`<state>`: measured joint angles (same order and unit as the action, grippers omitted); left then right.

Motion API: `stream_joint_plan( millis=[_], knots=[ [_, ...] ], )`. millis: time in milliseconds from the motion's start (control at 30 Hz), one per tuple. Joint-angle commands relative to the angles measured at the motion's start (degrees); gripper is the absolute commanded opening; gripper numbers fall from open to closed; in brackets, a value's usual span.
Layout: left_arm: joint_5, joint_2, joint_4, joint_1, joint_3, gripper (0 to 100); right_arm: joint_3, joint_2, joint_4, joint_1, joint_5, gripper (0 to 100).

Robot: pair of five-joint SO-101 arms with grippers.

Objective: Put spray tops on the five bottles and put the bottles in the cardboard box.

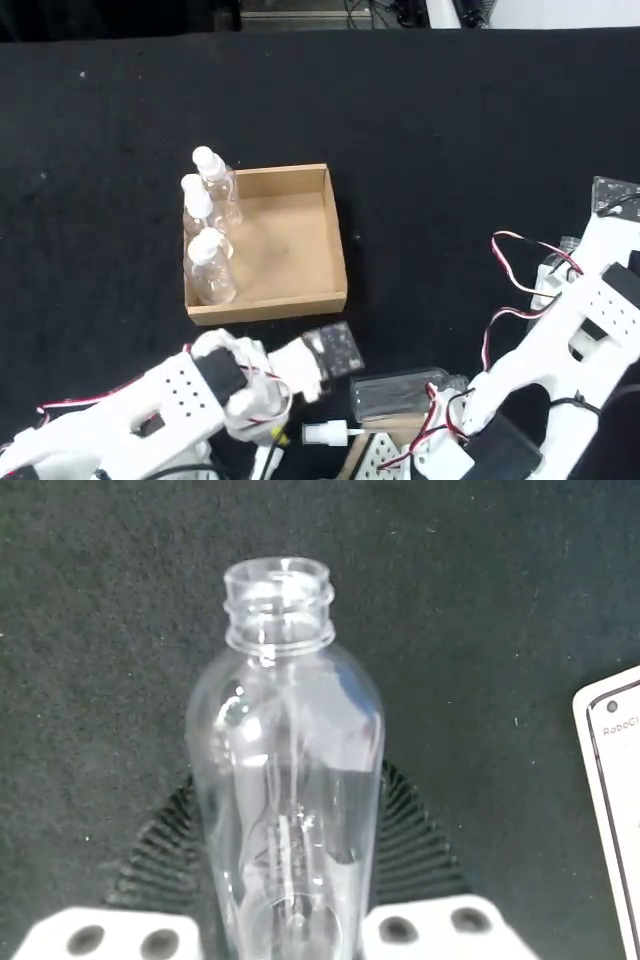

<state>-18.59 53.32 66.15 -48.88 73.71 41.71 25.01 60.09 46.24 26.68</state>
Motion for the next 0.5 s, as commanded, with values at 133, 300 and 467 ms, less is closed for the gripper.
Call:
stream_joint_plan(
  millis=[133,300,467],
  knots=[
    [2.02,-0.09,-2.73,0.31,2.68,29,-2.68,3.03,-1.14,-0.09,-0.09,1.1],
    [2.02,-0.09,-5.8,8.57,3.3,29,-2.59,3.03,-1.05,-0.97,-0.18,1.1],
    [2.02,-0.09,-6.24,17.63,2.33,29,-2.59,3.03,-1.05,-0.97,-0.18,1.1]
  ],
)
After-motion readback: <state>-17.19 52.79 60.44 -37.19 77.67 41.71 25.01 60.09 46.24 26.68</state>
